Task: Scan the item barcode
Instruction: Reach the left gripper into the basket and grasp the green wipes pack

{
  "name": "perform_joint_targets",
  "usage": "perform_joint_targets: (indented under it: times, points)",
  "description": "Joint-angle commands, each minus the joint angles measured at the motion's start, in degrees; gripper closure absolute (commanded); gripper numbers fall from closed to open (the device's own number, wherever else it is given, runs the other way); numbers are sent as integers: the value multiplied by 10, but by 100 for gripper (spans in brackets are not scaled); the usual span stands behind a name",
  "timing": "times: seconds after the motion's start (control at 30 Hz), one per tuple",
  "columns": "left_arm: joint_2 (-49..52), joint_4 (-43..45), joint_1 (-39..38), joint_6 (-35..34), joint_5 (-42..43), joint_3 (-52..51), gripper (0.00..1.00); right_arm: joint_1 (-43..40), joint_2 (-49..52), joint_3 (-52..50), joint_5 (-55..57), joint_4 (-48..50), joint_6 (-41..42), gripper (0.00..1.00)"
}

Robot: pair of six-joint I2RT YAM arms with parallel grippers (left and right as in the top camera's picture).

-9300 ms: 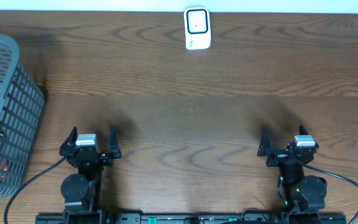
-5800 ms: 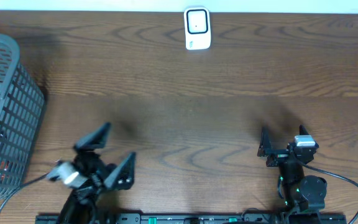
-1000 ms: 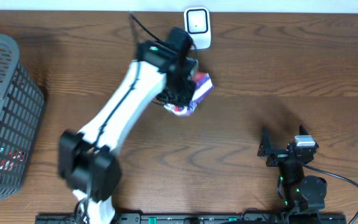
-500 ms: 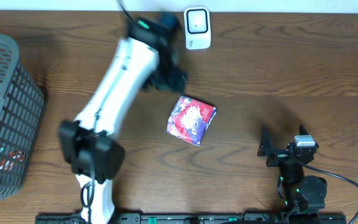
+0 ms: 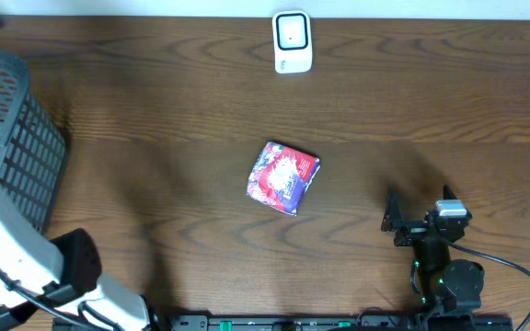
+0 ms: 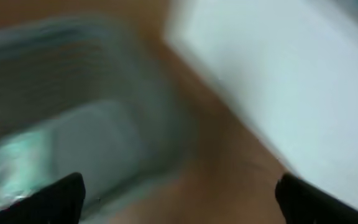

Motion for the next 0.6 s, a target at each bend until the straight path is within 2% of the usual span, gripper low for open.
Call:
perform_joint_targets:
  times: [0.0, 0.07, 0.17, 0.33, 0.43, 0.57]
  points:
    - [31, -69, 69, -156, -195, -54, 2, -3, -3, -1, -3, -2, 7, 1]
    - [41, -85, 111, -171, -205, -104, 2, -3, -3, -1, -3, -2, 7, 1]
    - [55, -78, 159, -151, -205, -183, 2, -3, -3, -1, -3, -2, 7, 1]
    - [78, -35, 208, -143, -196, -299, 2, -3, -3, -1, -3, -3, 7, 1]
    - [95, 8, 230, -92, -142, -353, 1, -3, -3, -1, -3, -2, 7, 1]
    - [116, 67, 243, -61, -98, -407, 0, -3, -3, -1, -3, -3, 7, 1]
